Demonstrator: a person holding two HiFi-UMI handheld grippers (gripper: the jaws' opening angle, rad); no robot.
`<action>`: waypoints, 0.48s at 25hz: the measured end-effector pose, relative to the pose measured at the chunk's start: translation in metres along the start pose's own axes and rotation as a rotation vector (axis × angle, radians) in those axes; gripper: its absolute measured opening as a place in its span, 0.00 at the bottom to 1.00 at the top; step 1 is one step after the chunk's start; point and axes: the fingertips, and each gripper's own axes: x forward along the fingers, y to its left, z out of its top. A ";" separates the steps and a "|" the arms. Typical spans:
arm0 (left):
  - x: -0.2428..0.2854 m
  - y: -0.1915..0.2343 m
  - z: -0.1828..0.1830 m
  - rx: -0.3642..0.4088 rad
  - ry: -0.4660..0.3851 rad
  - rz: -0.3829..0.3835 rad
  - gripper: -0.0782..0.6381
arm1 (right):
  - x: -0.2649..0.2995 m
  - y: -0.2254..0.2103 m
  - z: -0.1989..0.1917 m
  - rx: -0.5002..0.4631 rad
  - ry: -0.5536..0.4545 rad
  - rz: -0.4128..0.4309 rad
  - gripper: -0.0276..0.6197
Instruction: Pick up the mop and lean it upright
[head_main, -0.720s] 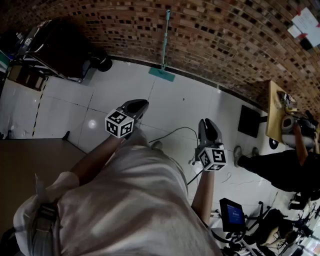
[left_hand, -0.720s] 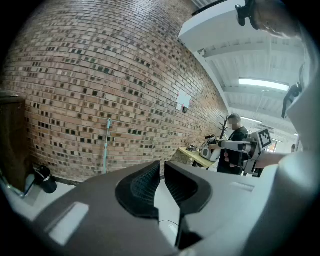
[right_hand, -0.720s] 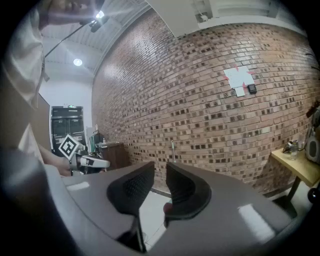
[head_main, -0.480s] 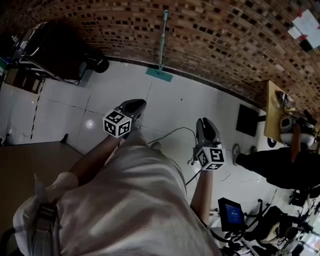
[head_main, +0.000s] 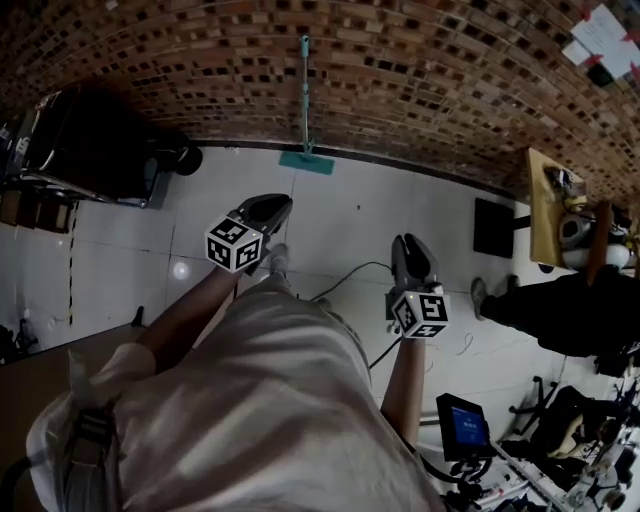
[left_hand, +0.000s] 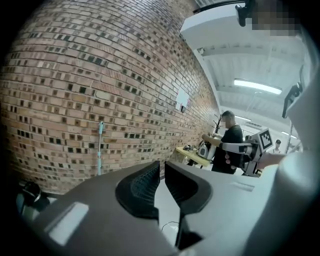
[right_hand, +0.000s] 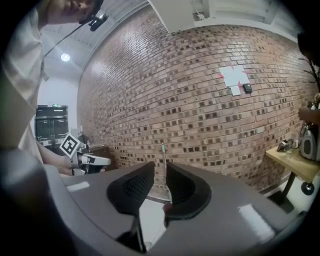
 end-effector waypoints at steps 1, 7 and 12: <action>0.003 0.008 0.004 0.002 0.002 -0.006 0.18 | 0.007 0.001 0.001 0.004 0.001 -0.007 0.15; 0.016 0.059 0.020 -0.001 0.018 -0.030 0.18 | 0.052 0.014 0.008 0.020 0.011 -0.036 0.15; 0.023 0.091 0.020 -0.021 0.034 -0.048 0.18 | 0.082 0.022 0.006 0.018 0.035 -0.054 0.15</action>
